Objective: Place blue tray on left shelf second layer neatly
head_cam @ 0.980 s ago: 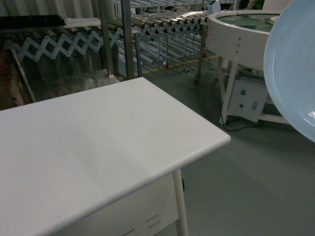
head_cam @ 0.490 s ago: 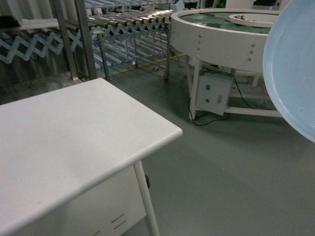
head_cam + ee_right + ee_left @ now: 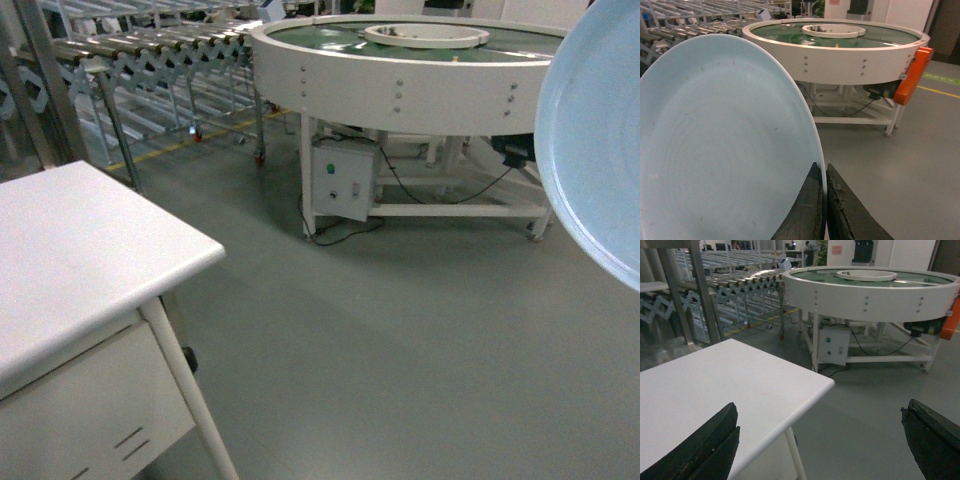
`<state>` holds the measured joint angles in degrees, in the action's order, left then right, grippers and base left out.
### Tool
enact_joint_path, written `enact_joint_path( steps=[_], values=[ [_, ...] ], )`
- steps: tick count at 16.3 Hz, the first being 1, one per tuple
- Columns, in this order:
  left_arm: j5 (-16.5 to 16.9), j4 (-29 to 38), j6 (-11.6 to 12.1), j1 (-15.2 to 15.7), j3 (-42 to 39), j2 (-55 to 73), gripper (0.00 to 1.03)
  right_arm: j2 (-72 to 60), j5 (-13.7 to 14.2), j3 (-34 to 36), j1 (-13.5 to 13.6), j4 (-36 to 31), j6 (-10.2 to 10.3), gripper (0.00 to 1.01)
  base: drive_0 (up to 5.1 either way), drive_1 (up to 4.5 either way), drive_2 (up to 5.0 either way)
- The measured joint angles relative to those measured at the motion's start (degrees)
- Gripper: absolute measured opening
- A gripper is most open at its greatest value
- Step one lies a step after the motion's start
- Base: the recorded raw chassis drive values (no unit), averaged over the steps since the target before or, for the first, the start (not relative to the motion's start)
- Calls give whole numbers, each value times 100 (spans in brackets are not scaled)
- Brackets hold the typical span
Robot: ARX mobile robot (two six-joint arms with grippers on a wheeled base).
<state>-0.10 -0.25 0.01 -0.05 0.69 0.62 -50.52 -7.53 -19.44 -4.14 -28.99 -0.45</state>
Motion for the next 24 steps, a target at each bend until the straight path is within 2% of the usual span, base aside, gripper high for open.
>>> enact_joint_path(
  steps=[5, 16, 24],
  values=[
    [4, -4, 0, 0, 0, 0, 98, 4, -2, 2, 0, -13, 0, 2, 307, -532, -282],
    [9, 0, 0, 7, 0, 0, 98, 2, 0, 2, 0, -9, 0, 2, -151, -151, -151],
    [-4, 7, 0, 4, 0, 0, 98, 26, -9, 7, 0, -9, 0, 2, 178, -64, -662]
  ],
)
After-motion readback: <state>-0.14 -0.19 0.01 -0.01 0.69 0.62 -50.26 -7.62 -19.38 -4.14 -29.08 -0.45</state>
